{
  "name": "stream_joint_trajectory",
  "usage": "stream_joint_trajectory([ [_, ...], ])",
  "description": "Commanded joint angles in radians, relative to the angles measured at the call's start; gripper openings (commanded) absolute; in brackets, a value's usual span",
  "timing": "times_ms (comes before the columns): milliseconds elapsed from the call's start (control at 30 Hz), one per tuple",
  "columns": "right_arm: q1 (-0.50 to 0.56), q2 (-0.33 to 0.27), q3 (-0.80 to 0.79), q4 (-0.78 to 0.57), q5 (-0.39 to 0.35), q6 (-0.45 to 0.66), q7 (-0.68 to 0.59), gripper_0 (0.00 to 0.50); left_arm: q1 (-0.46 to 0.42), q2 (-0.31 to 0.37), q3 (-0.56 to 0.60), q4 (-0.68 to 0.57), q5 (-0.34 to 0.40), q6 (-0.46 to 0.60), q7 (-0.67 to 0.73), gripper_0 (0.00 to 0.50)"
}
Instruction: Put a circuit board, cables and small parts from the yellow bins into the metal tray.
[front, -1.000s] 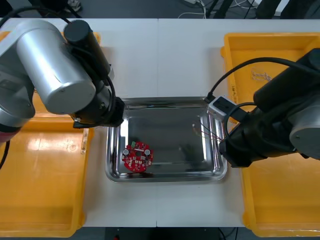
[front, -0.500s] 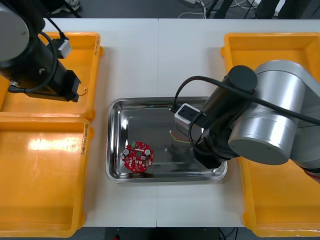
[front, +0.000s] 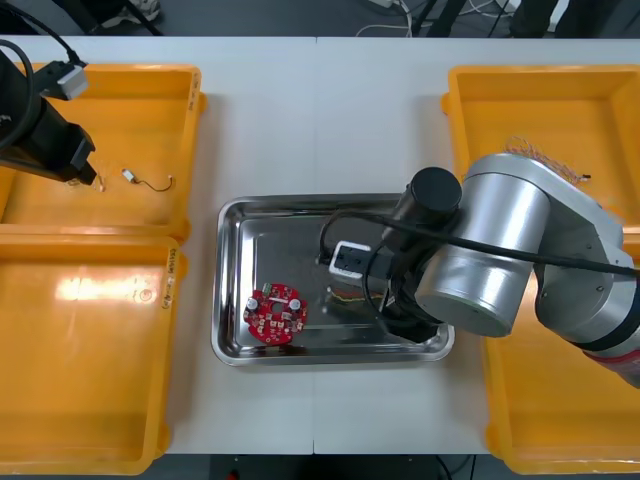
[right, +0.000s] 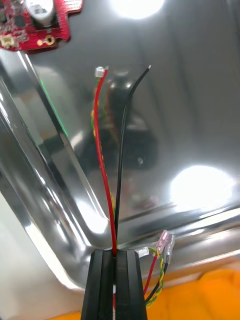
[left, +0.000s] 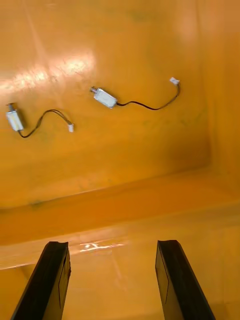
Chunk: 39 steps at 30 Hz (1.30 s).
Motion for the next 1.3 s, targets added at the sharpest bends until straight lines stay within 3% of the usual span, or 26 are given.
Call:
stream_joint_trajectory([
  [33,-0.028,0.017,0.030,0.028,0.017,-0.038,0.087,0.000,-0.042,0.041,0.046,0.054,-0.038,-0.051,-0.054,0.500],
  [367,-0.002,0.022,0.116,0.083,0.107,-0.122,0.150,0.000,-0.042,0.041,0.063,0.212,-0.078,-0.203,-0.218,0.500],
  [567,0.038,0.022,0.119,0.117,0.107,-0.173,0.158,0.002,-0.042,0.039,0.063,0.329,-0.070,-0.293,-0.316,0.500],
  [700,0.054,0.020,0.132,0.118,0.127,-0.185,0.167,0.041,-0.042,0.039,0.063,0.393,-0.058,-0.345,-0.369,0.500],
  [1033,0.067,0.022,0.144,0.118,0.144,-0.193,0.167,0.054,-0.044,0.018,0.059,0.421,-0.066,-0.391,-0.378,0.500],
  [1100,0.069,0.022,0.145,0.118,0.144,-0.193,0.166,0.168,-0.045,0.015,0.059,0.421,-0.067,-0.391,-0.378,0.500],
  [1133,0.069,0.022,0.145,0.117,0.146,-0.193,0.162,0.270,-0.045,0.012,0.059,0.423,-0.069,-0.393,-0.378,0.500],
  [1167,0.067,0.022,0.145,0.118,0.146,-0.193,0.162,0.330,-0.045,0.010,0.059,0.424,-0.069,-0.394,-0.379,0.500],
  [1200,0.069,0.023,0.145,0.117,0.147,-0.193,0.162,0.440,-0.047,0.010,0.059,0.430,-0.067,-0.397,-0.379,0.500],
  [1233,0.067,0.023,0.144,0.117,0.150,-0.193,0.161,0.500,-0.050,0.009,0.059,0.435,-0.067,-0.399,-0.379,0.500],
  [1300,0.067,0.026,0.145,0.117,0.158,-0.193,0.159,0.500,-0.065,0.004,0.059,0.469,-0.061,-0.407,-0.387,0.500],
])
